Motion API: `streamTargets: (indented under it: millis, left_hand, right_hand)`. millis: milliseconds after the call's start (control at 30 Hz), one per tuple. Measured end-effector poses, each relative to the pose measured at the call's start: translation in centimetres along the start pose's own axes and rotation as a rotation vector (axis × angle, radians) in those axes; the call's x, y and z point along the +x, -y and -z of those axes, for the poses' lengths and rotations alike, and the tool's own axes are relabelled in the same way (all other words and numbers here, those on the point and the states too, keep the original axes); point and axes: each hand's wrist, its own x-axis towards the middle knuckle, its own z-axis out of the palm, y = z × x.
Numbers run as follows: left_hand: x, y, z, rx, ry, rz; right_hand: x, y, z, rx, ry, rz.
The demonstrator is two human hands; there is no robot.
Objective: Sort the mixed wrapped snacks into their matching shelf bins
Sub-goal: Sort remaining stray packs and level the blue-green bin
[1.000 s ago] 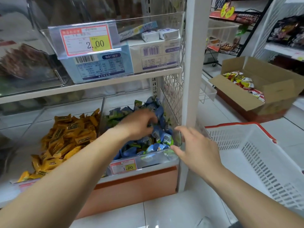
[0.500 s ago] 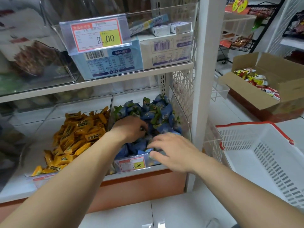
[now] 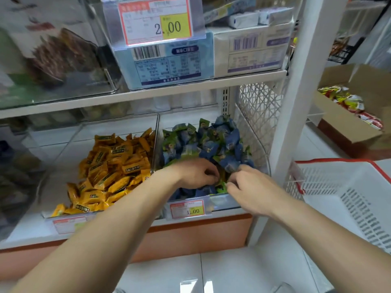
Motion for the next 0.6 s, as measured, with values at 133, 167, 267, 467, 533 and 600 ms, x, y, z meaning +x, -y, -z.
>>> streamTargets:
  millis: [133, 167, 267, 467, 533, 600]
  left_hand:
    - [0.9, 0.0, -0.1, 0.147, 0.070, 0.051]
    - [0.9, 0.1, -0.2, 0.174, 0.073, 0.089]
    - [1.1, -0.1, -0.5, 0.211, 0.083, 0.180]
    - [0.6, 0.4, -1.1, -0.095, -0.146, 0.137]
    - [0.1, 0.7, -0.8, -0.409, -0.244, 0.142]
    - [-0.3, 0.7, -0.2, -0.596, -0.352, 0.108]
  right_hand:
    - [-0.6, -0.2, 0.6, -0.004, 0.035, 0.051]
    - [-0.8, -0.3, 0.7, -0.009, 0.047, 0.058]
    - [-1.2, -0.3, 0.7, -0.026, 0.062, 0.086]
    - [-1.2, -0.4, 0.2, -0.032, 0.024, 0.074]
    - [-1.0, -0.4, 0.0, -0.002, 0.015, 0.058]
    - [-0.7, -0.5, -0.2, 0.081, -0.050, 0.047]
